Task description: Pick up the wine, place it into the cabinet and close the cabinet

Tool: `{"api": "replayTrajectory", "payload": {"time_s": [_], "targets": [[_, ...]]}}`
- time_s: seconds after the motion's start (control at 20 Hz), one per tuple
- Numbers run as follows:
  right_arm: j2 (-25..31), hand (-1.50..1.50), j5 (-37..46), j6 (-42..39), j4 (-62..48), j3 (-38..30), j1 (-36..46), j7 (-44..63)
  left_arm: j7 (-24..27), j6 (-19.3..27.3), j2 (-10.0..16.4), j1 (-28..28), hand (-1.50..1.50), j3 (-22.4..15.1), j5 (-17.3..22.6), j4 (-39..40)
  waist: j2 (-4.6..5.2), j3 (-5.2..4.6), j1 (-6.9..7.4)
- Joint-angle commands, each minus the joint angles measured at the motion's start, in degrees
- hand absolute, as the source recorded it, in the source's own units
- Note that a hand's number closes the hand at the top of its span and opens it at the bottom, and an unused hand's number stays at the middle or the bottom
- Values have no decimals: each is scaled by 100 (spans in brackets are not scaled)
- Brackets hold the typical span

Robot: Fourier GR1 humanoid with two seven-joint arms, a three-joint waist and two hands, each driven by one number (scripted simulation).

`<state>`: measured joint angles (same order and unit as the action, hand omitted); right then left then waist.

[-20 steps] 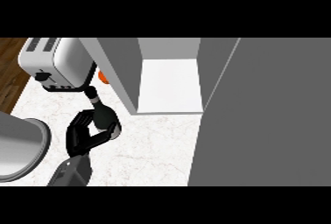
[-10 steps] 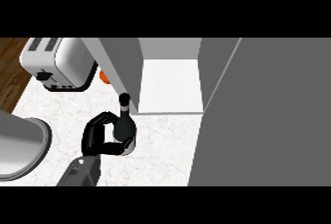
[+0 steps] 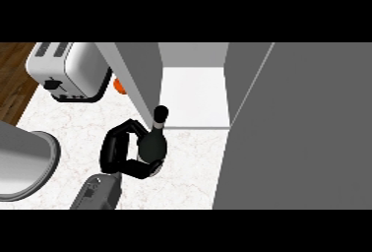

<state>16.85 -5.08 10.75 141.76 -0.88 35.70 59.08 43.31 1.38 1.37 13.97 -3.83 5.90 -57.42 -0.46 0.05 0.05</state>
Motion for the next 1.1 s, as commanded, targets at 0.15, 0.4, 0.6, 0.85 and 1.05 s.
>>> {"api": "replayTrajectory", "payload": {"time_s": [0.15, 0.4, 0.6, 0.85, 1.05], "targets": [[-185, -150, -261, -2, 411, 142, -368, 143, -1454, 42, -133, -280, 150, -767, 379, -1870, 8, 0, 17], [-284, -150, -244, 54, 428, 242, -408, 77, -2255, 1175, -135, -353, 150, -1650, 805, -2914, 16, -3, -13], [-356, -150, 75, 292, 546, 596, -200, 377, -3241, 1865, -136, 377, 150, -1800, 765, -3386, 6, -7, -40], [12, -150, -758, -108, 255, -346, -123, 212, -3828, 2836, -136, 1205, 150, -2026, 531, -3250, 30, -2, -71], [111, -150, -657, -8, 573, -221, 34, 652, -4379, 2702, -136, 1909, 150, -1350, 749, -2699, 24, -7, -122]]}}
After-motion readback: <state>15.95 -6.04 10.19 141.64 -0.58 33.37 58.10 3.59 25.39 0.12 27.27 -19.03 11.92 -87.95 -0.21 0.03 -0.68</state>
